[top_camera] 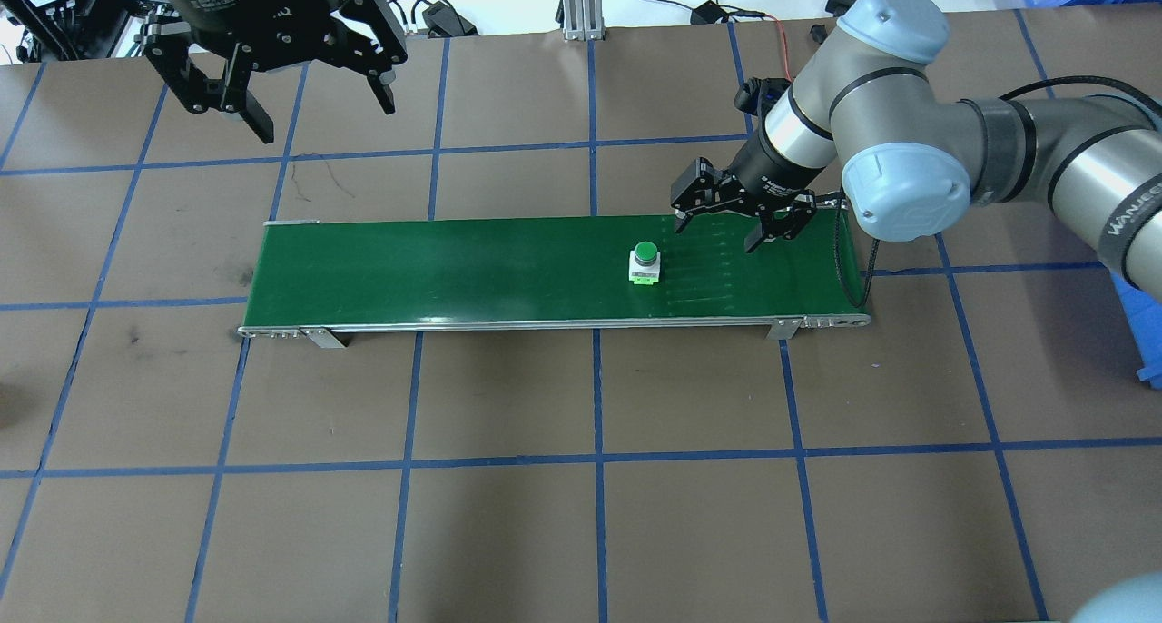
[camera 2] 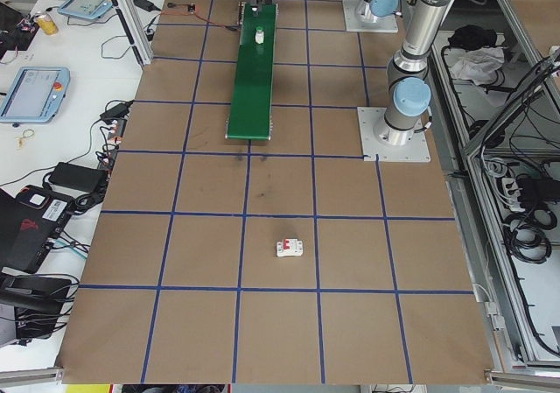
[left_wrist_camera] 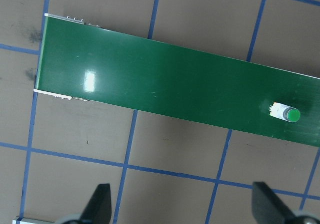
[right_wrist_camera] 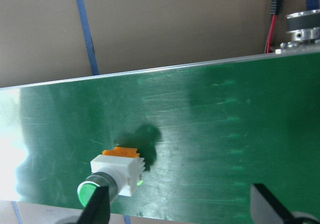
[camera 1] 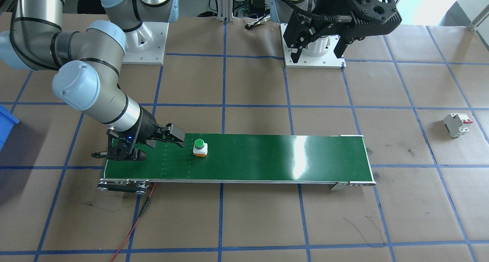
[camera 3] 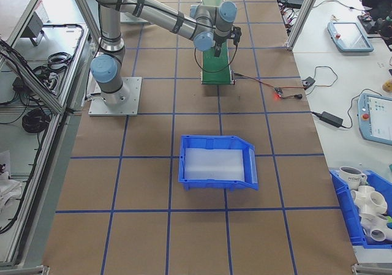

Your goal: Move button from left to right

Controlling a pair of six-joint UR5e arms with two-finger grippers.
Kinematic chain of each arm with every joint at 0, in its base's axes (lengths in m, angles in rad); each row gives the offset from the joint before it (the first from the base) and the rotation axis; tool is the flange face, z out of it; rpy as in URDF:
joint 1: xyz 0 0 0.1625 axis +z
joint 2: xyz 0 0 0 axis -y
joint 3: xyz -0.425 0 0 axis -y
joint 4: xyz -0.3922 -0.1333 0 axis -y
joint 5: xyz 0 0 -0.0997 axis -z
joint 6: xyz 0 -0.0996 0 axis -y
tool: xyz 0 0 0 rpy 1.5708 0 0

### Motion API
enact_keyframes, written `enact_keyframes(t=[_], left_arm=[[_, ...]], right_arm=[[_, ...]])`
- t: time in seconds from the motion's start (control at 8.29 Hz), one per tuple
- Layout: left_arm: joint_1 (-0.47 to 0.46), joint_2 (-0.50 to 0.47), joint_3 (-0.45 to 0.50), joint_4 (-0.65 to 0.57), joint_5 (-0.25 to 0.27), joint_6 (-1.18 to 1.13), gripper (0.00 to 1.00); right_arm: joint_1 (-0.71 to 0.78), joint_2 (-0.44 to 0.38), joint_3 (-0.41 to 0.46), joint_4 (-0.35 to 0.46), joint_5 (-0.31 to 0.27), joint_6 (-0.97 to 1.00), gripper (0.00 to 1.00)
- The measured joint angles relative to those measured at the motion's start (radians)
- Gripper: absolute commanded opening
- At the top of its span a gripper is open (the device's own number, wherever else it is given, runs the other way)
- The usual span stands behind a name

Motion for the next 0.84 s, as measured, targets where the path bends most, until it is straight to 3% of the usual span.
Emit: enact_keyframes(t=[0.48,0.6,0.72,0.84], left_arm=[[0.0,0.008,-0.007,0.001,0.001,0.001,1.0],[0.0,0.008,-0.007,0.002,0.001,0.001,1.0],[0.0,0.008,-0.007,0.002,0.001,0.001,1.0],[0.0,0.008,-0.007,0.003,0.001,0.001,1.0]], right_arm=[[0.039,0.031,-0.01,-0.007,-0.02,0.074,0.99],[0.042,0.038,-0.01,-0.005,-0.055,0.075,0.88],[0.043,0.049,-0.01,-0.003,-0.109,0.075,0.63],[0.043,0.057,-0.008,-0.001,-0.15,0.075,0.49]])
